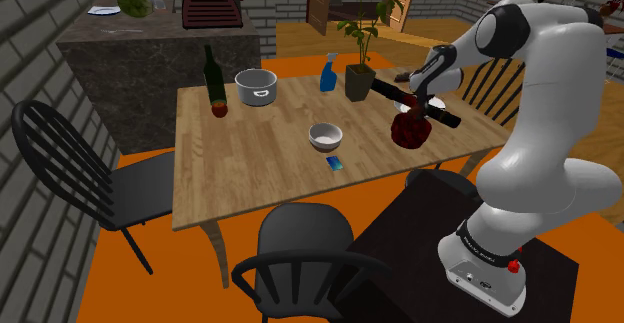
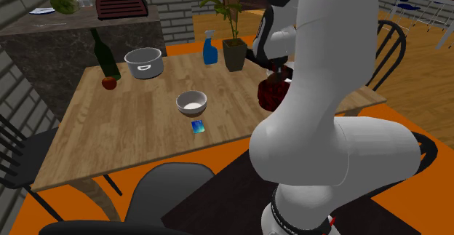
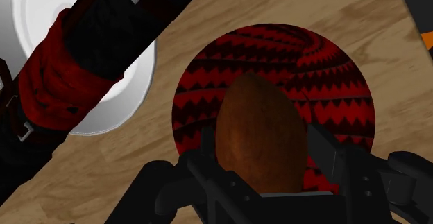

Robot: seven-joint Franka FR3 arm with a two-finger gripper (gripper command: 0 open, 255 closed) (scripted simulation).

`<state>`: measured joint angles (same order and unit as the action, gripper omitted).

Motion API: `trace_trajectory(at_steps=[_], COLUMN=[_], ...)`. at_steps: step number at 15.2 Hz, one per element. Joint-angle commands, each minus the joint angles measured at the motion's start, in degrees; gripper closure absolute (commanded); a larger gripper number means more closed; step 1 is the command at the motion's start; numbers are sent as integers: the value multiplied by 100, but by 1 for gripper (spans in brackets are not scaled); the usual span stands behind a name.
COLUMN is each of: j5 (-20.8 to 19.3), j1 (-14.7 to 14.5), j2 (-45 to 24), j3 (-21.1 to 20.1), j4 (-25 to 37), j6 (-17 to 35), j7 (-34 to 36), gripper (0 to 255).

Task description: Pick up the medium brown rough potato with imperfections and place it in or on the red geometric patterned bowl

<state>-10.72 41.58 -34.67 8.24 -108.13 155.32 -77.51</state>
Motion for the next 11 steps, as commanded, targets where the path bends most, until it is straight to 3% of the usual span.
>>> trace_trajectory(at_steps=[1, 11], j5=[-7, -13], j1=[-7, -9], j2=[-122, -357], j3=[7, 16], j4=[14, 69], j6=[109, 286], j7=[30, 70], gripper=[255, 255])
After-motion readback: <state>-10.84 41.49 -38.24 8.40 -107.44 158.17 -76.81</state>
